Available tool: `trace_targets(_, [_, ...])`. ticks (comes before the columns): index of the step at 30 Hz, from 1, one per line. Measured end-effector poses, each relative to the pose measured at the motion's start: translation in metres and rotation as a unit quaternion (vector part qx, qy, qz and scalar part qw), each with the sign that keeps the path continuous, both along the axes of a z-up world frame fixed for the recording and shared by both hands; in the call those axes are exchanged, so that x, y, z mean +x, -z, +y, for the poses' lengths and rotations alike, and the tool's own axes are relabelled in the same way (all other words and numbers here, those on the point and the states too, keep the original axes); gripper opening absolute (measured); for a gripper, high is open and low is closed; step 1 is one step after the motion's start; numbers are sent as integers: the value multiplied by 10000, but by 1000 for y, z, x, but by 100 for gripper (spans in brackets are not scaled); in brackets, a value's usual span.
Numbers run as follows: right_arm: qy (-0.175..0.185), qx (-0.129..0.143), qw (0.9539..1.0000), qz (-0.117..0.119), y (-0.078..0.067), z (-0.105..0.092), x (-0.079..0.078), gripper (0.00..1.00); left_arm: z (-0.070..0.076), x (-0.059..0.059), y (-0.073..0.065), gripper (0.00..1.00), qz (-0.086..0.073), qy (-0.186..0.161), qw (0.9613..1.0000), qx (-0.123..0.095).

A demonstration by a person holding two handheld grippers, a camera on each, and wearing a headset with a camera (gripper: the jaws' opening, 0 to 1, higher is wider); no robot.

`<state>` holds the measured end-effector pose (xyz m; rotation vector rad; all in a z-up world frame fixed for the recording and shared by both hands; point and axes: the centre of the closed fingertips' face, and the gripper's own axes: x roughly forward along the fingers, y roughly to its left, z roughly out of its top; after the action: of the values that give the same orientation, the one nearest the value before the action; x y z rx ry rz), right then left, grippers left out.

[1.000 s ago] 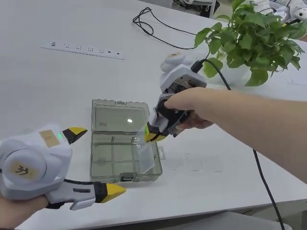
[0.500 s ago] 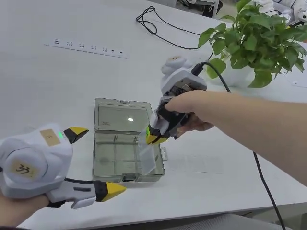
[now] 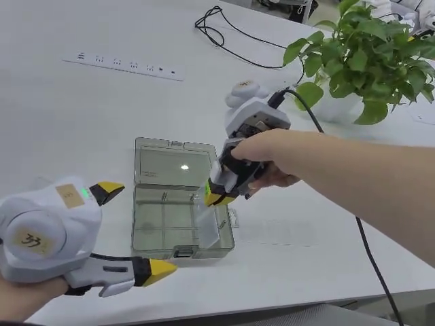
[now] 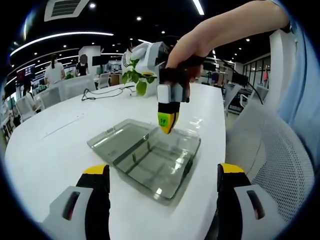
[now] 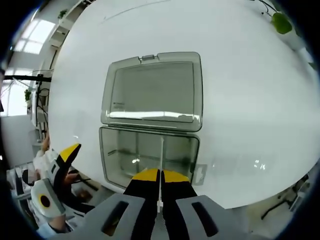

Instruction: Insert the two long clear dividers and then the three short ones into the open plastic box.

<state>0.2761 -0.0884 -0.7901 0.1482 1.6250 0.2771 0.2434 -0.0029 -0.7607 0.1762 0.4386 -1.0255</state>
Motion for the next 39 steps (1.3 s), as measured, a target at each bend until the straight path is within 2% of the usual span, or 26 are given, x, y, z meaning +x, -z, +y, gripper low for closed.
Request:
trace_targets(7, [-28,-35,10000,55,2,-2,10,2,0,0,2,90,27,-8,10000,-19])
trace_targets(9, [-28,-36,10000,63,1,-1,7,2,0,-1,3,90,42,5,10000,-13])
trace_targets(15, [-38,-36,9999,110,3,-3,14,2,-1,-3,6,89,89,5,10000,-18])
trace_targets(21, [-73,-39,9999,109,5,-3,13,2,1,-3,7,89,97,-22,9999,-17])
trace_targets(25, [-77,-54,9999,105,3,0,5,2,3,-2,9,88,121,-58,9999,-38])
trace_targets(29, [-84,-45,9999,119,8,-1,9,2,4,-2,10,87,133,-95,9999,-47])
trace_targets(33, [-163,-69,9998,115,6,4,2,2,6,-3,11,87,161,-111,9998,-66])
trace_targets(39, [-163,-75,9998,120,9,-2,15,2,6,-3,11,86,199,-135,9997,-103])
